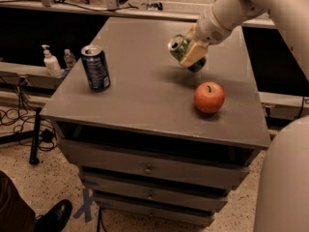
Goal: Knock green can over
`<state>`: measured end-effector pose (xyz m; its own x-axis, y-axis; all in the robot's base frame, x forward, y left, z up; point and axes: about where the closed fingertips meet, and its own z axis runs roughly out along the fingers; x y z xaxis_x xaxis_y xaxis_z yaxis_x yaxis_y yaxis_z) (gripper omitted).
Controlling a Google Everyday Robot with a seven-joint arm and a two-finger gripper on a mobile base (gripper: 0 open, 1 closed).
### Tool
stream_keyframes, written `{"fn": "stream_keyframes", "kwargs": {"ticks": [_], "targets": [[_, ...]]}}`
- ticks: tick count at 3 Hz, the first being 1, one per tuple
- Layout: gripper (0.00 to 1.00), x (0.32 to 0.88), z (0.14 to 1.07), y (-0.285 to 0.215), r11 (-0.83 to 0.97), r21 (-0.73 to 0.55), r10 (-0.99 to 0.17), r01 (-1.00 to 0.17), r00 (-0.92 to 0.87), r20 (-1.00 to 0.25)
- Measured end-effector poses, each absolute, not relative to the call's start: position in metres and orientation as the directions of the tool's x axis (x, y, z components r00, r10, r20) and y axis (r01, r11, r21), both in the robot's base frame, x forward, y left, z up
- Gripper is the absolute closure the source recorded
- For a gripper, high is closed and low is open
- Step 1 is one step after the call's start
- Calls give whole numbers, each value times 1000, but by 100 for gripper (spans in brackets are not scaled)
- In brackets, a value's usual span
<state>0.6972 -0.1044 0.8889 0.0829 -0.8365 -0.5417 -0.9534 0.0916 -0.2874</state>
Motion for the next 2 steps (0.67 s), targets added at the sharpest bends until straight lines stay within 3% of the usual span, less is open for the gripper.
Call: {"fn": "stream_keyframes", "kwargs": {"ticks": [1, 2], "targets": [[100, 684, 873, -95, -77, -232, -856, -970, 184, -484], [83, 679, 862, -79, -181, -186, -848, -966, 249, -468]]}}
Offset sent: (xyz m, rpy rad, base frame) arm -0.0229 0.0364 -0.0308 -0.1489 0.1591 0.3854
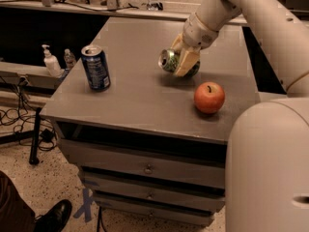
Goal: Knock green can over
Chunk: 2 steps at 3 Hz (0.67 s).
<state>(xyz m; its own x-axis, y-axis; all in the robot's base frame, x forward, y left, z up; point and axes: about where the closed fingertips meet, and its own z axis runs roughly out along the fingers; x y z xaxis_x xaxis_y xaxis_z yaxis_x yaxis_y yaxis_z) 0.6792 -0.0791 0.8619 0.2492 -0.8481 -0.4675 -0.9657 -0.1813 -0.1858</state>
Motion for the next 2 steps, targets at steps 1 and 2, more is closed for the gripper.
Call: {"fn": "stream_keyframes", "kwargs": {"ticks": [1, 2], "targets": [[60, 680, 856, -58, -226, -167, -835, -960, 280, -475], [36, 681, 853, -44, -239, -158, -824, -958, 287, -489]]}}
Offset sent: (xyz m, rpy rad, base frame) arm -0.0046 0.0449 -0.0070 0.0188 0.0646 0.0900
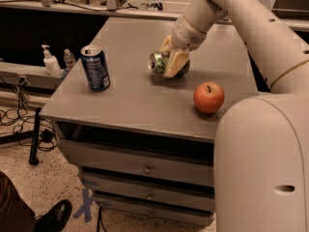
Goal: Knock green can over
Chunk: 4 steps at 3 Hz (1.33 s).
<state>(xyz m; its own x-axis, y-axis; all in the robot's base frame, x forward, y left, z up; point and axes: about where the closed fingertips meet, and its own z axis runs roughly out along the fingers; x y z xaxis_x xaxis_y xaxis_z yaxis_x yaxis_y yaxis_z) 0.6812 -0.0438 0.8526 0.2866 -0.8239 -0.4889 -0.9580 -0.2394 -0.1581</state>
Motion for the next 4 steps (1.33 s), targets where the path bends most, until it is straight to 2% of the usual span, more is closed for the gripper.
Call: {"fn": "stream_keyframes", "kwargs": {"ticks": [1, 2, 4], "targets": [[12, 682, 850, -32, -233, -146, -821, -961, 275, -500], [0, 680, 847, -29, -226, -132, -823, -965, 261, -505], [0, 679, 845, -29, -222, -122, -826, -967, 253, -504]]}}
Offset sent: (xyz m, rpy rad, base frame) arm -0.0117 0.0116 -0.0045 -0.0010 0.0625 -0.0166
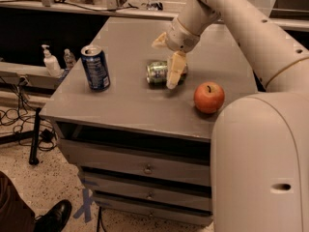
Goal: Knock green can over
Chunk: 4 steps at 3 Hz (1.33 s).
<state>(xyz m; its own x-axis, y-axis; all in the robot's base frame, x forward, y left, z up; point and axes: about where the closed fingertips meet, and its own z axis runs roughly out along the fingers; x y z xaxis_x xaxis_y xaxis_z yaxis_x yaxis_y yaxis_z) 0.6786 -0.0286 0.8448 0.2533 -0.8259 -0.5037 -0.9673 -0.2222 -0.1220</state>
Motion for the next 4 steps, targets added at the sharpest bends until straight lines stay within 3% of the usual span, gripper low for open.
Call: {"fn": "stream_keyframes", "kwargs": {"ticks": [4], "targets": [[0, 677, 843, -33, -212, -103, -841, -972, 235, -488]]}}
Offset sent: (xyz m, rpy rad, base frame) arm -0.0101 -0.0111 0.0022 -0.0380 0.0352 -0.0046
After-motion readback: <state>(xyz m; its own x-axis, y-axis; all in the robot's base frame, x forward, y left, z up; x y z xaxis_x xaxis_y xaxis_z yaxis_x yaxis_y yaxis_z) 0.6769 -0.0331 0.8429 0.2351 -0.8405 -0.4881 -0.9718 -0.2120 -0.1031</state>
